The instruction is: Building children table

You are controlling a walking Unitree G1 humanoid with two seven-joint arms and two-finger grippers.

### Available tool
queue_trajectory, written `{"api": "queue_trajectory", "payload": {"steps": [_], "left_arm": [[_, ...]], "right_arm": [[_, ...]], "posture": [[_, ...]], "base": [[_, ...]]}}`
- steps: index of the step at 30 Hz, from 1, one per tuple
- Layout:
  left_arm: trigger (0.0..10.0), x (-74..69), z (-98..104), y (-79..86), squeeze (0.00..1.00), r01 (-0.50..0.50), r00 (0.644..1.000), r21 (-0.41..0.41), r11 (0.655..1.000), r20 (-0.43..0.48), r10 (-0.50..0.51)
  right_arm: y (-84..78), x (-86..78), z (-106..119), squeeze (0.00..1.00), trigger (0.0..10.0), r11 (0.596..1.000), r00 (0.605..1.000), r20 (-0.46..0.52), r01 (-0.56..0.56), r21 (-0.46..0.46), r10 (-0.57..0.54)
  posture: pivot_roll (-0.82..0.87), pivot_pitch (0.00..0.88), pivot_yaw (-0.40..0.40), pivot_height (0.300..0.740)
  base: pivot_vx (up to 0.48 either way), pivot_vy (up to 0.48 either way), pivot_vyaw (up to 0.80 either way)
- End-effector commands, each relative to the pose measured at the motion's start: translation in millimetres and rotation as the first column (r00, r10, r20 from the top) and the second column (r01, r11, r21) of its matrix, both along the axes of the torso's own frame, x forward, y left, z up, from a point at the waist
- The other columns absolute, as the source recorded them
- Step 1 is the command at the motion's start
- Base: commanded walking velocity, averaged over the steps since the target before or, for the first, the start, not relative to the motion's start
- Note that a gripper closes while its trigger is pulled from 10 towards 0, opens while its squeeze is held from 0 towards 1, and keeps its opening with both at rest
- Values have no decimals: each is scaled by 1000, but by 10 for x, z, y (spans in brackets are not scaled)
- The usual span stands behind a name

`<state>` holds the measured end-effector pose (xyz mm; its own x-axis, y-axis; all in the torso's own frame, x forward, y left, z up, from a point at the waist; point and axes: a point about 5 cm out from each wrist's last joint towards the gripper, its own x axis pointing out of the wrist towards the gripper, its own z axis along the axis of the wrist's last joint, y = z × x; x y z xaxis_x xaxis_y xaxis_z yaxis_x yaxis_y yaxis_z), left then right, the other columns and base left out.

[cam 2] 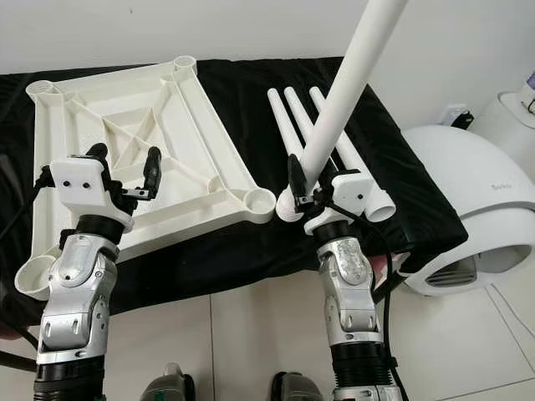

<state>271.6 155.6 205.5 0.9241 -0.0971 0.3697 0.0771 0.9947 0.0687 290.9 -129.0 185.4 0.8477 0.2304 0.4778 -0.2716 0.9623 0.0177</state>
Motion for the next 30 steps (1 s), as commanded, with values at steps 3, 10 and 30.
{"api": "queue_trajectory", "payload": {"steps": [3, 10, 30], "left_arm": [[10000, 1, -18, -22, 0, -19, 1000, -3, 1000, -10, 19], [10000, -33, -79, -31, 0, -14, 999, 25, 1000, -28, 15], [10000, 44, -45, 5, 0, -52, 999, 25, 998, -8, 52]], "right_arm": [[82, 36, 58, 0, 10000, 998, 998, 18, -57, -3, 57], [61, 60, 72, 0, 10000, 998, 998, 21, -60, -13, 60], [51, 160, 134, 0, 10000, 997, 997, 42, -70, -23, 71]], "posture": [[62, 34, -39, 740], [68, 34, -53, 740], [79, 21, -61, 740]], "base": [[0, 0, 0], [0, 0, 0], [0, 0, 0]]}}
